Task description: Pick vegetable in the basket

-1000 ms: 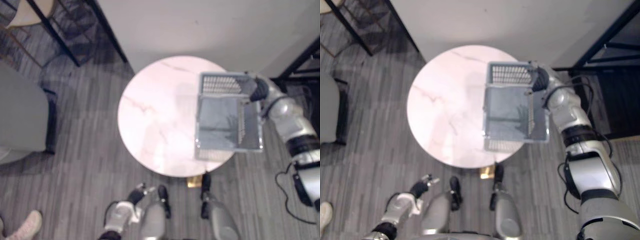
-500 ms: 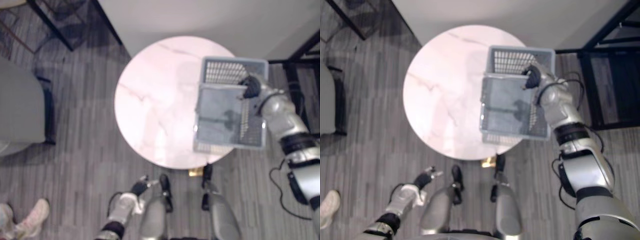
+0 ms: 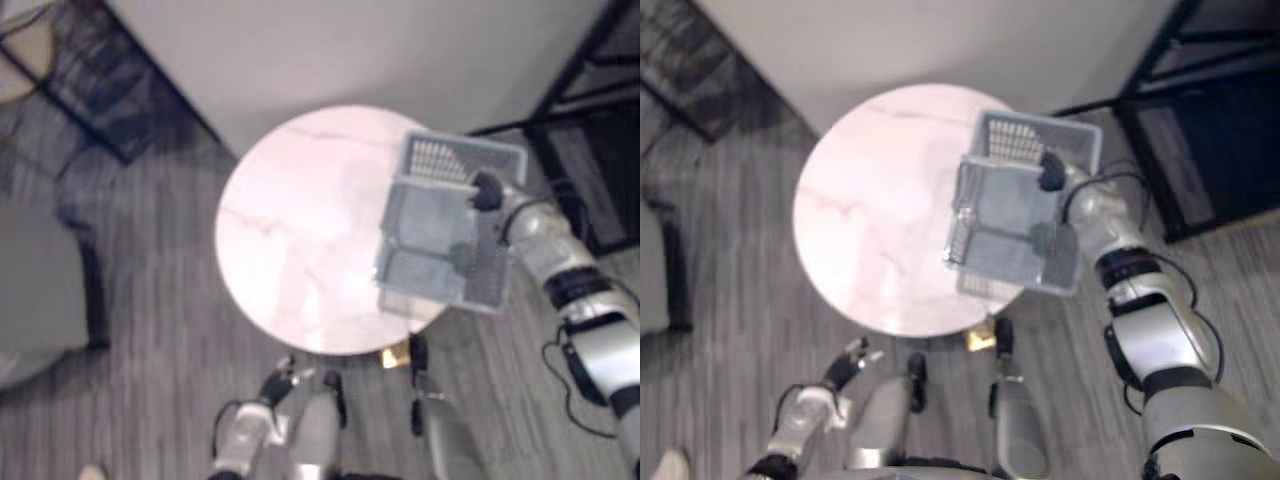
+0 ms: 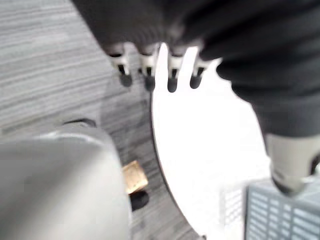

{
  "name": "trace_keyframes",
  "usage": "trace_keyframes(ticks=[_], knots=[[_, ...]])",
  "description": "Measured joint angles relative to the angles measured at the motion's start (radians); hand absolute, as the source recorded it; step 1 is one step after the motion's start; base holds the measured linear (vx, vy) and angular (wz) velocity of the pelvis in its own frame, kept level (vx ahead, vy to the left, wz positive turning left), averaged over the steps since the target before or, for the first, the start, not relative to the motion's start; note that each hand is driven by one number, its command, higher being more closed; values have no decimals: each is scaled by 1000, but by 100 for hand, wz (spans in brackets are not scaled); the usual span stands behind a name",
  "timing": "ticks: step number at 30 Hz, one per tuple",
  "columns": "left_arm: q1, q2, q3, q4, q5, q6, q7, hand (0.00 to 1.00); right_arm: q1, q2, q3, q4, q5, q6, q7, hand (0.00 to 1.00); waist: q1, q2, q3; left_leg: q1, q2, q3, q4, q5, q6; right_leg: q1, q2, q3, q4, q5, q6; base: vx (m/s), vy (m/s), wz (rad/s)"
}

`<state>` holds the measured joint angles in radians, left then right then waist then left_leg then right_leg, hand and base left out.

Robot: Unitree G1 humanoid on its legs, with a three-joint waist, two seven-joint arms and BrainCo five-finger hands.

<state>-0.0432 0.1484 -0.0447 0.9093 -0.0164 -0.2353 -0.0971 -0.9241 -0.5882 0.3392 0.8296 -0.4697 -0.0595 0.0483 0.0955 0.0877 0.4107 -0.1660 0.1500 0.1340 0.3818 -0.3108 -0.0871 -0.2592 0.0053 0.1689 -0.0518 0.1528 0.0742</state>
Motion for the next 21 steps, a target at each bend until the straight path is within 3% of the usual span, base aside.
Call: trace_keyframes(ticks=[1,3,4,7,8,9,10,11,12,13,14,15,16,17,18,20,21], knots=[[-5,-1,0,0,0,4,-4,0,20,1,-17,-5,1,-1,-4,100,-12,-10,-6,2,-7,16,0,-1,2,0,-3,7,-10,12,5,-57,117,-66],[-37,4,2,-3,21,28,-19,0,143,10,-76,-50,17,13,-9,100,-26,-44,-26,42,-12,76,4,-19,11,13,-9,28,-21,71,57,-28,71,-66],[-43,8,2,-3,24,40,-21,0,177,19,-89,-64,18,15,-10,100,-29,-50,-29,56,-10,87,4,-25,11,19,-5,27,-21,80,53,5,42,-75],[-61,22,2,-2,38,98,-28,0,335,69,-106,-130,45,38,-21,100,-67,-79,-49,121,9,157,-15,-30,12,20,24,-22,10,143,1,2,33,-70],[-70,23,3,-1,40,118,-28,0,388,91,-109,-158,52,47,-24,100,-69,-89,-55,140,15,187,-21,-23,22,-4,49,-63,45,188,-56,-28,31,-97],[-70,25,6,-1,40,123,-28,0,408,111,-117,-168,56,50,-27,100,-69,-100,-61,151,10,206,-35,-13,37,-14,58,-79,46,219,-86,-106,-10,-156],[-70,28,16,5,39,132,-29,0,447,155,-127,-209,55,56,-45,100,-65,-119,-76,175,19,280,-82,3,62,-39,66,-153,85,200,-125,-121,-43,-140],[-71,30,21,7,39,139,-29,0,468,166,-134,-234,52,60,-51,100,-78,-124,-77,191,12,317,-96,-1,56,-96,32,-278,290,-25,-175,-107,-47,-120],[-70,28,19,7,39,141,-29,0,481,169,-137,-242,45,61,-56,100,-91,-133,-83,192,4,336,-87,-1,56,-124,-12,-351,432,-126,-185,-35,-10,-53],[-73,31,13,8,39,159,-29,0,508,169,-140,-247,34,62,-65,100,-115,-163,-94,176,-30,375,-16,-18,55,-138,-100,-457,574,-205,-188,-89,23,-67],[-65,26,26,11,38,165,-27,0,518,174,-135,-251,33,62,-69,100,-111,-171,-99,149,-29,384,42,-49,77,-120,-76,-468,531,-213,-202,-222,44,-163],[-41,24,67,23,38,172,-22,0,520,208,-129,-265,28,57,-82,100,-80,-164,-98,123,-52,332,4,-98,126,-42,10,-363,301,-142,-181,-268,41,-235],[-32,18,87,35,37,172,-17,0,507,227,-126,-266,17,51,-86,100,-48,-142,-103,118,-50,342,-47,-49,153,-54,24,-431,341,-157,-206,-239,79,-319],[-13,23,86,60,38,184,-5,0,521,267,-112,-268,6,23,-103,100,-60,-161,-128,116,-15,465,-10,-20,133,-47,-132,-630,590,-338,-242,-101,57,-256],[4,23,78,57,37,183,3,0,529,263,-93,-268,4,14,-107,100,-67,-168,-134,113,-1,508,22,-23,136,-5,-212,-694,619,-386,-187,-68,42,-215],[6,21,69,67,36,176,15,0,529,267,-74,-269,-1,14,-107,100,-48,-173,-139,108,48,594,79,-30,146,44,-298,-784,600,-399,-152,-88,-128,-181],[8,26,57,71,33,168,21,0,532,280,-51,-274,-2,8,-106,100,-37,-168,-142,100,110,641,142,-32,142,63,-300,-836,546,-367,-98,-111,-219,-192]])
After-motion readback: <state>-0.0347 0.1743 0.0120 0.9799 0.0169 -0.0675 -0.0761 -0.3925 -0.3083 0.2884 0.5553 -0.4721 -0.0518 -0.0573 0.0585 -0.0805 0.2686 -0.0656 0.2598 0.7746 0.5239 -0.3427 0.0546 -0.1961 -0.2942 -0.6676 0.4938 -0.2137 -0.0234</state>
